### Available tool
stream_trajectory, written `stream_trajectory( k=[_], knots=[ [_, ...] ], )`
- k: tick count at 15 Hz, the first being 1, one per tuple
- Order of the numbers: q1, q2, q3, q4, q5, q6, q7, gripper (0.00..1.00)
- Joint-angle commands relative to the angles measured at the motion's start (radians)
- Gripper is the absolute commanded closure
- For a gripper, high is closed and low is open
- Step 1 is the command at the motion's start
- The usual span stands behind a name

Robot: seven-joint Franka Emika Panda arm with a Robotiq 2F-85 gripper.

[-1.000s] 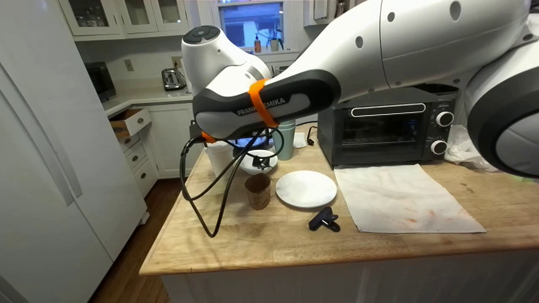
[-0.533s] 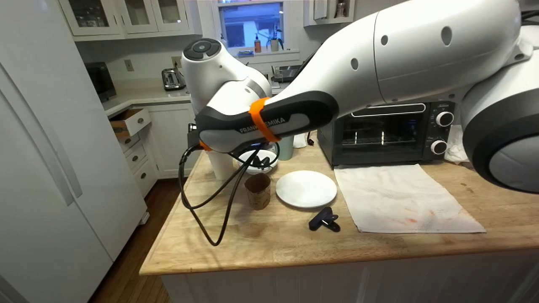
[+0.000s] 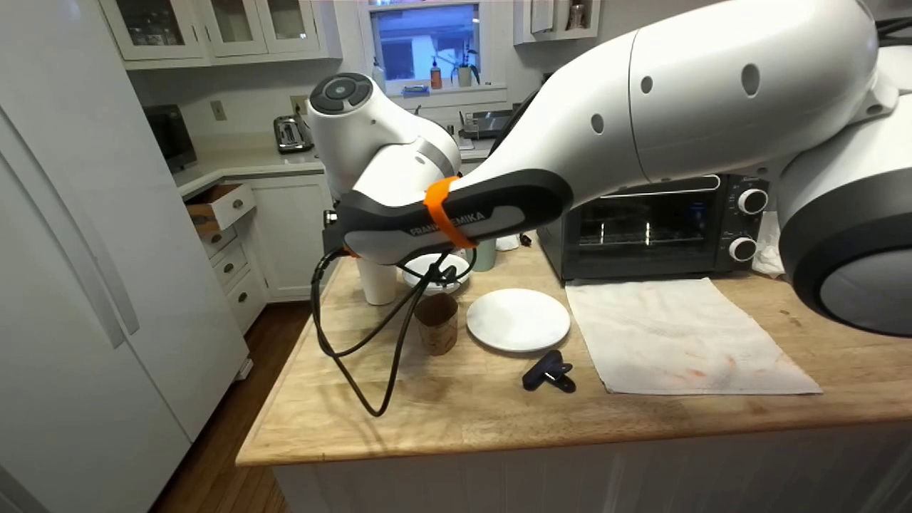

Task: Remove the white lid from the paper cup on the left and put the white paper cup in the brown coffee sleeve

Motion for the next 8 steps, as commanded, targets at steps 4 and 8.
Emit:
stream_trajectory(
  k=[4, 8],
  knots=[
    [0.007, 0.015, -0.018, 0.035, -0.001, -0.024, 0.025, 0.37],
    [0.015, -0.015, -0.014, 0.032, 0.005, -0.077, 0.015, 0.46]
  ],
)
